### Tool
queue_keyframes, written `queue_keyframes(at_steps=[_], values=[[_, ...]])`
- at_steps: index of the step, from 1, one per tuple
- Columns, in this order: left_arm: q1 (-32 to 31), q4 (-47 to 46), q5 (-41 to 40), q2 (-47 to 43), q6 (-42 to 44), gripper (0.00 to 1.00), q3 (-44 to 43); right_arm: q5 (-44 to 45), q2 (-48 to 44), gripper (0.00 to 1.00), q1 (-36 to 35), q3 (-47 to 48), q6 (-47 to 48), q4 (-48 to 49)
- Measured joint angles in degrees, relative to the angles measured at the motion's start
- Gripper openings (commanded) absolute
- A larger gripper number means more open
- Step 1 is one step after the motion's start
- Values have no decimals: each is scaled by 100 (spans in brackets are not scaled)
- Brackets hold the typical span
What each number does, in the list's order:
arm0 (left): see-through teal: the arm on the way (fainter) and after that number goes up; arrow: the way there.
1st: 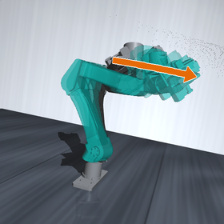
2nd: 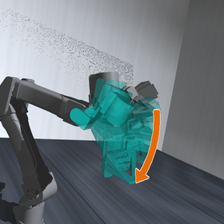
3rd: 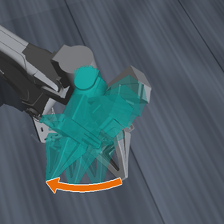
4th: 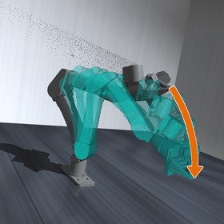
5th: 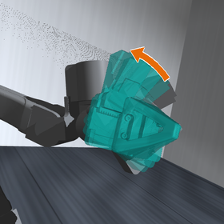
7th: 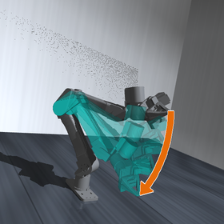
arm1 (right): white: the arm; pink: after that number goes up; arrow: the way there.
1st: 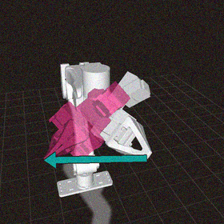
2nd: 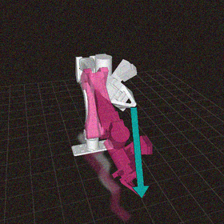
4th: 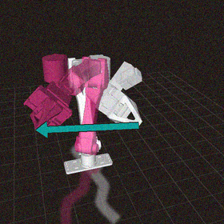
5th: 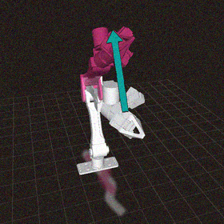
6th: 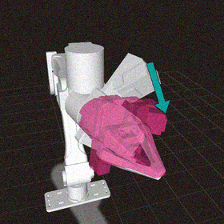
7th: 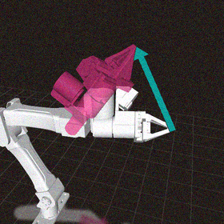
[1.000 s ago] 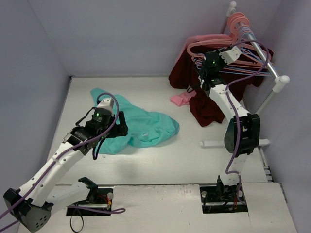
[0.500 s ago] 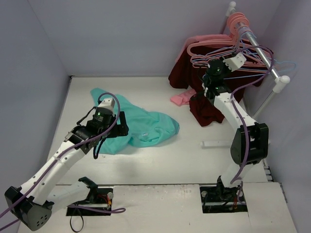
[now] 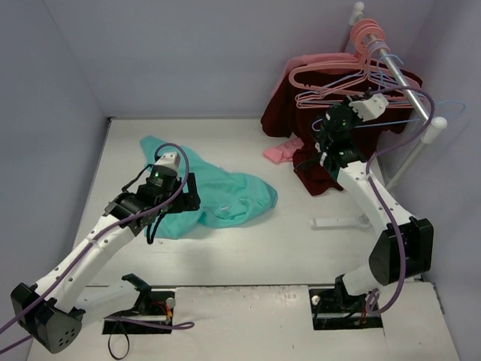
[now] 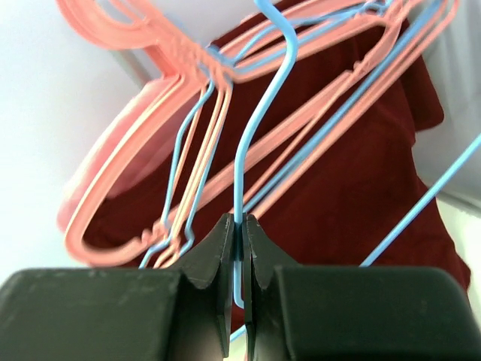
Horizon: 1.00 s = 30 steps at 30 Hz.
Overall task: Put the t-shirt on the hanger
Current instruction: Pick up the hanger from the clothesline.
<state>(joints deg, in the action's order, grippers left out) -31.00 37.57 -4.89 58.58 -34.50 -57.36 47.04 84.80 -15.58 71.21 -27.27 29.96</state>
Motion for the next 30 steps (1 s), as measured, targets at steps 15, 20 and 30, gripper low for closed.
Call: queue_keyframes(at_steps=[15, 20, 30], values=[[0, 57, -50, 66, 68, 79, 0, -372, -1728, 0, -1420, -1640, -975, -560], [0, 146, -159, 66, 134, 79, 0, -1002, -2028, 0, -2199, -2065, -1198, -941], [0, 212, -427, 69, 155, 79, 0, -4247, -2056, 0, -2655, -2366, -418, -1330]])
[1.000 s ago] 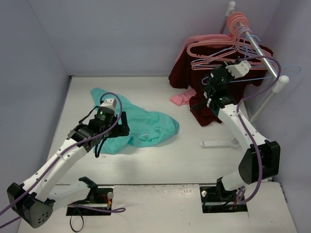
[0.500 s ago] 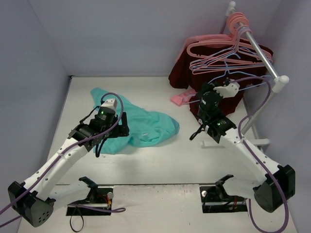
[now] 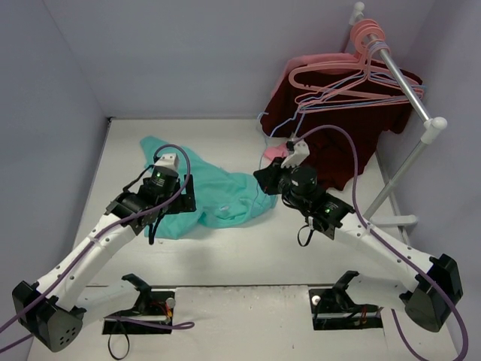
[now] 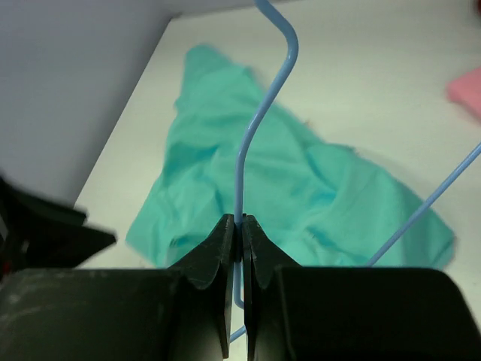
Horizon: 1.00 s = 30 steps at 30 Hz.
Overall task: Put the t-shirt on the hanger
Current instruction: Pick up the hanger from the clothesline.
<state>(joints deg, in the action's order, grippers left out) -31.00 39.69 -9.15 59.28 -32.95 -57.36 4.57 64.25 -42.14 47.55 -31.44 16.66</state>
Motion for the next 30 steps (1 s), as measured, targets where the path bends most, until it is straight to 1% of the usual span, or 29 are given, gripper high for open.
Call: queue_keyframes(at_steps=[4, 7, 11, 14, 18, 20, 25, 28, 30], values=[[0, 3, 6, 65, -62, 79, 0, -1381, 8, 0, 16, 5, 580, -153], [-5, -3, 32, 200, -356, 79, 32, -2347, 85, 0, 16, 37, 907, -257], [-86, 12, 27, 554, -826, 79, 81, -3211, 183, 0, 16, 39, 1229, -404], [-152, 4, 14, 879, -1102, 76, 79, -3739, 235, 0, 27, 37, 1434, -484], [-166, -51, -54, 1021, -1094, 75, 53, -4427, 388, 0, 60, 47, 1674, -615], [-164, -156, -101, 917, -876, 75, -14, -4736, 491, 0, 91, 55, 1780, -711], [-61, -820, -52, 158, 511, 74, -119, -5510, 595, 0, 440, 111, 1917, -908], [389, -1153, 462, -298, 1604, 74, -115, -6056, 595, 0, 854, 248, 1957, -928], [773, -1284, 1030, -509, 2391, 74, -102, -6389, 600, 0, 1116, 346, 1959, -924]])
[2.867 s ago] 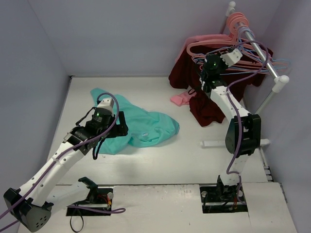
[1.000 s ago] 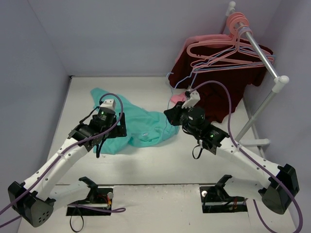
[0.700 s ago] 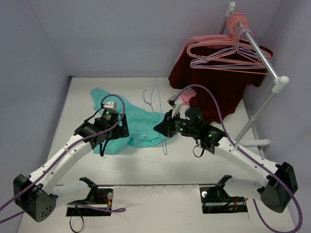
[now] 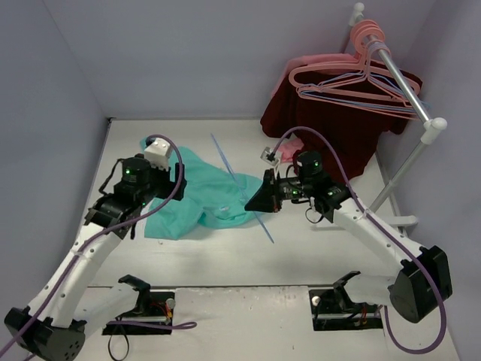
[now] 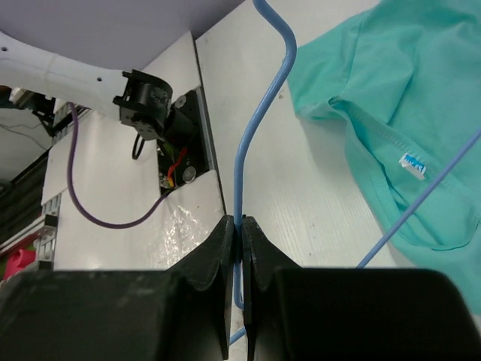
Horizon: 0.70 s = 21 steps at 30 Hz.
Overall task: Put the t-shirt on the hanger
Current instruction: Pick up the hanger from the clothesline.
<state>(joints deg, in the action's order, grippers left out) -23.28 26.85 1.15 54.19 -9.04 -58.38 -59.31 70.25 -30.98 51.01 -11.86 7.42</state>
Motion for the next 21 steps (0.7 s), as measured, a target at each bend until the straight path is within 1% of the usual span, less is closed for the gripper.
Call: queue_keyframes(at_steps=[2, 6, 8, 11, 16, 21], values=[[211, -17, 548, -122, 759, 74, 1, -322, 42, 0, 144, 84, -5, -1], [241, 188, 1708, -106, 2309, 74, -80, -955, 198, 0, 169, 187, -46, 0], [229, 551, 2162, 86, 3037, 74, -379, -1206, 243, 0, 163, 189, -64, -15], [235, 1077, 2592, 528, 4023, 74, -1199, -1536, 252, 0, 165, 194, -93, -34], [307, 1763, 3257, 1141, 5056, 74, -2440, -1950, 251, 0, 163, 196, -153, -37], [385, 2428, 3986, 1436, 5669, 74, -2897, -2217, 228, 0, 166, 196, -179, -37]])
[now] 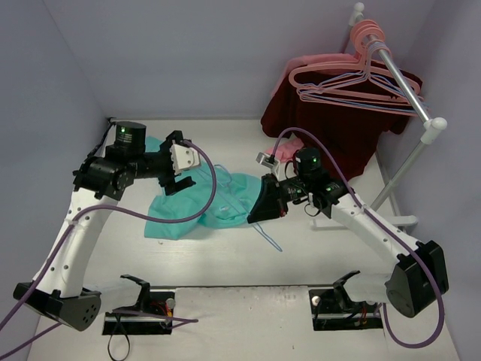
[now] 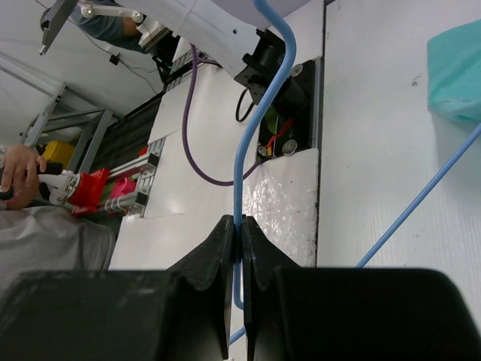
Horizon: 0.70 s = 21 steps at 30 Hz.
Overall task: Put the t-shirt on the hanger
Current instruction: Pick up the hanger from the clothesline.
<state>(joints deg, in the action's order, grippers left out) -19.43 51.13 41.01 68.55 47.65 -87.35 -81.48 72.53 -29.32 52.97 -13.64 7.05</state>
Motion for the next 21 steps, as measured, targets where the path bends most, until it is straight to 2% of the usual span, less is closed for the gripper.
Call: queue_keyframes(at_steps=[8, 21], values=[[1, 594, 696, 269, 490, 74, -44, -154, -135, 0, 0, 0, -68, 0], [1, 693, 971, 712, 815, 74, -141, -160, -212, 0, -140, -8, -219, 0]])
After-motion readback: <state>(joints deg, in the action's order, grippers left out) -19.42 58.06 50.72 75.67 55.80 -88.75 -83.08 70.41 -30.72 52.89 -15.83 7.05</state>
